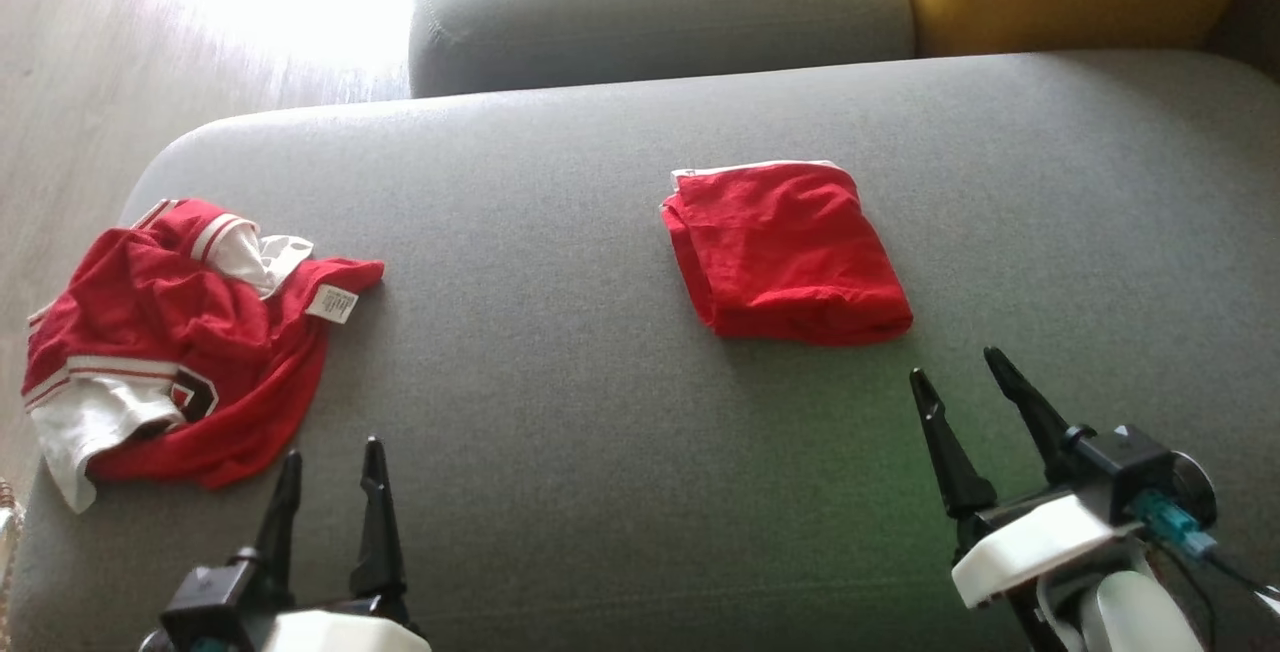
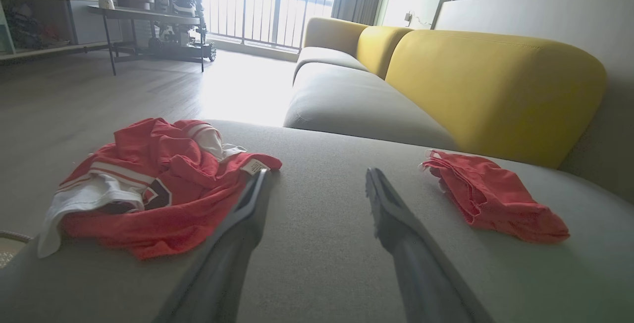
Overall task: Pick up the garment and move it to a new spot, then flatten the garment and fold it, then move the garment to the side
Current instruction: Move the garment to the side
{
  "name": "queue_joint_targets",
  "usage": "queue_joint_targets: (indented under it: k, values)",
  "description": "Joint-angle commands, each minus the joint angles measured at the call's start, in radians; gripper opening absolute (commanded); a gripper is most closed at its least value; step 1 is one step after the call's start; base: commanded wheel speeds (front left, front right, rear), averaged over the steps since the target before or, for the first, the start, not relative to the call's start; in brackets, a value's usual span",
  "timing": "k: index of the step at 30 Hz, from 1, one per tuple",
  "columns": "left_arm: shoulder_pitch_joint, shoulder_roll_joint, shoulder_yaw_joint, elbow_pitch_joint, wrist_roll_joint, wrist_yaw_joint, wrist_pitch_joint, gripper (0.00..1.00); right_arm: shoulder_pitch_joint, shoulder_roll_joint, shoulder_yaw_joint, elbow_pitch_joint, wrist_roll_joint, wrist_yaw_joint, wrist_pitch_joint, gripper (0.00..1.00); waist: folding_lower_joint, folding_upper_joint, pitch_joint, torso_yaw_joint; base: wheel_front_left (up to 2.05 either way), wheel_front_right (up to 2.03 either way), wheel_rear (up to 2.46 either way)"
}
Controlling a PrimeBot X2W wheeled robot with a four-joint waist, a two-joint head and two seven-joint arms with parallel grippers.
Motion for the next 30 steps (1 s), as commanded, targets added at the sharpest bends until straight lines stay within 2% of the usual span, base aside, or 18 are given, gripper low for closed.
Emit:
queue_joint_targets:
  k: [1, 13, 30]
  values:
    - [-0.037, -0.003, 0.043, -0.038, 0.014, -0.007, -0.005, 1.00, -0.022, 0.008, 0.018, -0.043, -0.006, 0.000, -0.011, 1.00, 0.0001, -0.0001, 0.001, 0.003, 0.00, 0.00, 0.00]
    - [-0.041, -0.008, 0.066, -0.052, 0.058, -0.031, -0.005, 1.00, -0.009, 0.010, 0.004, -0.071, 0.009, 0.000, -0.011, 1.00, 0.0001, -0.0001, 0.014, 0.014, 0.00, 0.00, 0.00]
    - [-0.059, -0.008, 0.067, -0.034, 0.092, -0.035, -0.005, 1.00, -0.014, 0.011, 0.009, -0.059, 0.026, 0.000, -0.011, 1.00, 0.0001, -0.0001, 0.005, 0.008, 0.00, 0.00, 0.00]
